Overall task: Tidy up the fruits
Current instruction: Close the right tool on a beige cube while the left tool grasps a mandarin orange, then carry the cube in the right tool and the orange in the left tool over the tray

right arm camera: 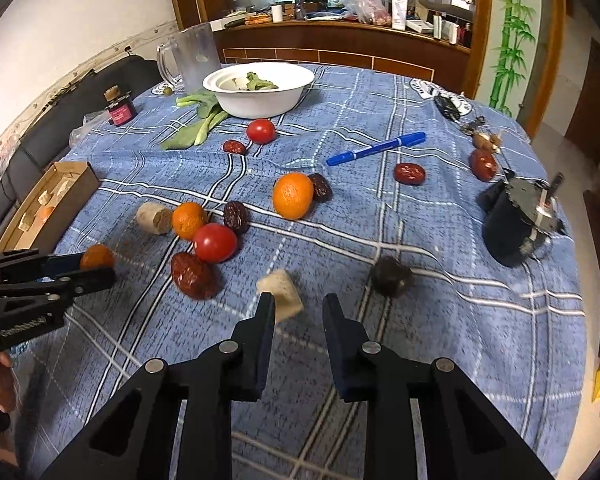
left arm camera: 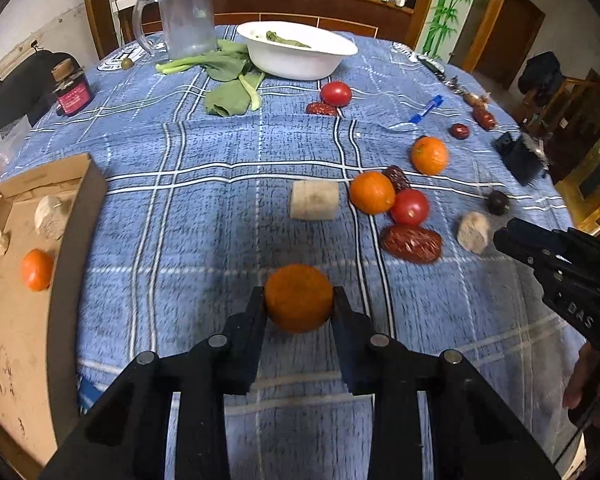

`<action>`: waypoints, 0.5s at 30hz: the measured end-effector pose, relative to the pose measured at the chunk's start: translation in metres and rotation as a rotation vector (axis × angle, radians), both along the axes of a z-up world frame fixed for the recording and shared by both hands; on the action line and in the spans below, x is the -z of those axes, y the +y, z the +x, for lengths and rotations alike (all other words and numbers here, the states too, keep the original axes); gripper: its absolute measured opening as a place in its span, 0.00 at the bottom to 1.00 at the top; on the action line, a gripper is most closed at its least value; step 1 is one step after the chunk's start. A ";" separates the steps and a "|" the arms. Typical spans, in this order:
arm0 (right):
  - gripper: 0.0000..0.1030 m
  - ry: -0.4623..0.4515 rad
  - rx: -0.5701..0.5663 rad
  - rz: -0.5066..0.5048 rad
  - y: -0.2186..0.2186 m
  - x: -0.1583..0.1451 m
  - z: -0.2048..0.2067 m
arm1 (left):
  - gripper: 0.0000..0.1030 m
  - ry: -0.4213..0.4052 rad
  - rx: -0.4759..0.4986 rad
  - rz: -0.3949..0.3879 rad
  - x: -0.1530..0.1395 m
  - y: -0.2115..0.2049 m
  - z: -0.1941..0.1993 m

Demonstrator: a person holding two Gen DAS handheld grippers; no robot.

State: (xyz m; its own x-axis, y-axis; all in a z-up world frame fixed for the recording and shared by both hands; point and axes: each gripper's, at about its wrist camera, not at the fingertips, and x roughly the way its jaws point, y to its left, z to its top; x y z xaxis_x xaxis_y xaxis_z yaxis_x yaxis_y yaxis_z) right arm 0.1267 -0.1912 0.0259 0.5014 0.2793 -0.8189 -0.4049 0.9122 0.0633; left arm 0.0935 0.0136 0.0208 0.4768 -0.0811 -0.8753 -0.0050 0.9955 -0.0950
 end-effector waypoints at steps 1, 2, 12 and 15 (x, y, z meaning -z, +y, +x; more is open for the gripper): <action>0.25 -0.003 0.003 -0.006 -0.001 -0.001 -0.003 | 0.29 -0.004 0.005 -0.006 -0.003 0.002 -0.006; 0.25 -0.008 0.008 -0.016 -0.002 -0.003 -0.008 | 0.29 -0.008 0.006 -0.012 -0.005 0.004 -0.010; 0.25 0.014 -0.009 -0.038 0.020 0.011 0.005 | 0.30 -0.022 0.016 0.015 -0.013 0.016 -0.040; 0.26 -0.012 -0.016 -0.100 0.028 0.020 0.012 | 0.30 -0.021 0.022 0.022 -0.012 0.016 -0.043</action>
